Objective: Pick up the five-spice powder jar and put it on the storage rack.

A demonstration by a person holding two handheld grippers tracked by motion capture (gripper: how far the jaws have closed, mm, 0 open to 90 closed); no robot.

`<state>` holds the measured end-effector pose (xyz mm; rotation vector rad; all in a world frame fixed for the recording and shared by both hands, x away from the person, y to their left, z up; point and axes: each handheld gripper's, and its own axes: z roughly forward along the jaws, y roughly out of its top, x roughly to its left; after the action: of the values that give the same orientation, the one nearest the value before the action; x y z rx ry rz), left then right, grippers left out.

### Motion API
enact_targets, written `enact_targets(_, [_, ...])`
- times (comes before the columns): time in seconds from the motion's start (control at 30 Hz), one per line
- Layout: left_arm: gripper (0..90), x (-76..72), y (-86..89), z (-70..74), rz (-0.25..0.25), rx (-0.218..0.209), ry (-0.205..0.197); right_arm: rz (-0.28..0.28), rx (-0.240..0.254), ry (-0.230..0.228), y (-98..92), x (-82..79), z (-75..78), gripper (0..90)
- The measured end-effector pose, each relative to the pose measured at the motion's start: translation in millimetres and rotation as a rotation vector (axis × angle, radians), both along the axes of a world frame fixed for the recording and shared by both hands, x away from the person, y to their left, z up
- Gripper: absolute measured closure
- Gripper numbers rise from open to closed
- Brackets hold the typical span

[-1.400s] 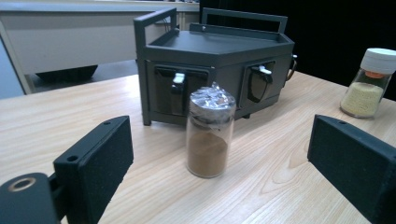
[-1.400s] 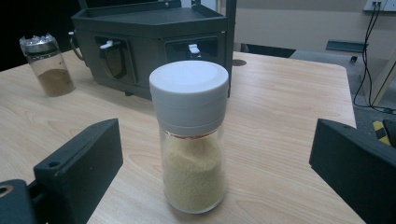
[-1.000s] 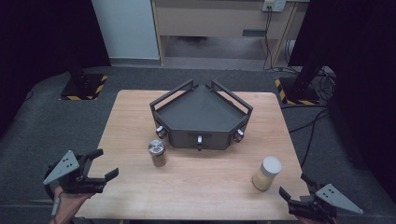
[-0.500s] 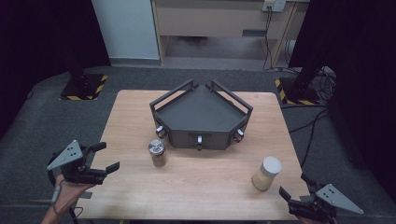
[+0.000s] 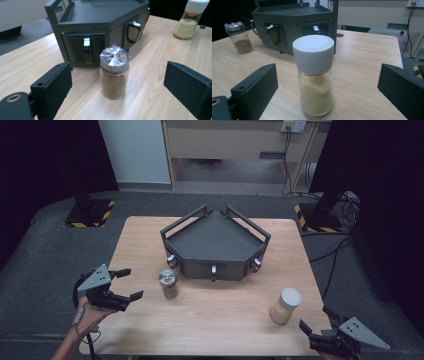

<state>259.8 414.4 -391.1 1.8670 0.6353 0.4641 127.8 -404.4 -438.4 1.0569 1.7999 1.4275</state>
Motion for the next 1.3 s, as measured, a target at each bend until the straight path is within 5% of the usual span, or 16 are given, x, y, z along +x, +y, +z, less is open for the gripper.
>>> enact_targets(0.9, [7.6,42.5,-37.2,-12.7,-0.037,0.068,0.034,0.000,0.003,0.001,-0.4,0.1,-0.2,3.6])
enact_targets(1.3, [8.7,62.6,-51.5,-22.4,-0.060,0.065,0.069,0.002,0.005,0.002,-0.7,0.4,-0.4,3.6])
